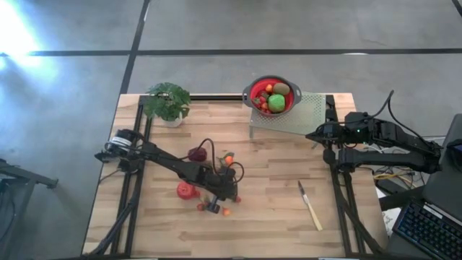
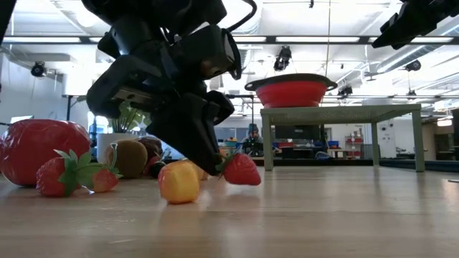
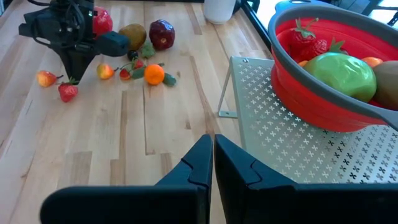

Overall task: Pick & Place Fruit
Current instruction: Put the strawberry into the strainer bowl on the shelf

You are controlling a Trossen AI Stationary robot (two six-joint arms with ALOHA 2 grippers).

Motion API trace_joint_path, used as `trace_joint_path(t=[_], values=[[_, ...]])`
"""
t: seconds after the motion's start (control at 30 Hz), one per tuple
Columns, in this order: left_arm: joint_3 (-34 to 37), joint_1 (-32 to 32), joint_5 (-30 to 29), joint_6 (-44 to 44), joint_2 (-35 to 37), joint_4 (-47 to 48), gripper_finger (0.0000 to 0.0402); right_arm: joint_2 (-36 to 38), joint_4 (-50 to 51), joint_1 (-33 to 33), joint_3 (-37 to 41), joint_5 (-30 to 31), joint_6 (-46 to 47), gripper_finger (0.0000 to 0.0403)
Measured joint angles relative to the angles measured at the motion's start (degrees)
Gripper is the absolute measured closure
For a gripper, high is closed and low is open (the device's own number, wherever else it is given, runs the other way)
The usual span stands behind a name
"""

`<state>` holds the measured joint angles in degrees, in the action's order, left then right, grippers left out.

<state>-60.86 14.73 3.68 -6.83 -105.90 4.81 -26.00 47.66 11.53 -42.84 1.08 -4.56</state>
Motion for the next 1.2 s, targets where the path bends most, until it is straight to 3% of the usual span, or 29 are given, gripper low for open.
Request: trace_joint_path(t=[0.2, 0.5, 0.9, 1.2], values=[[-1.18, -0.07, -5.33, -0.12, 0.27, -0.88, 0.0395, -0.02, 0.0, 0.0, -0.01, -0.02, 0.0, 0.039], [-8.57, -1.73, -15.47, -5.87, 0.29, -0.91, 0.0396, -0.01, 0.0, 0.0, -0.01, 0.0, -0.01, 0.039], [-22.36, -8.18, -21.06, -14.07, 0.71, 6.0, 0.0396, -0.02, 0.0, 0.0, 0.01, -0.01, -0.02, 0.039], [-35.71, -18.01, -21.8, -20.18, 1.03, 8.91, 0.0397, 0.0, 0.0, 0.0, -0.01, 0.0, 0.0, 0.039]])
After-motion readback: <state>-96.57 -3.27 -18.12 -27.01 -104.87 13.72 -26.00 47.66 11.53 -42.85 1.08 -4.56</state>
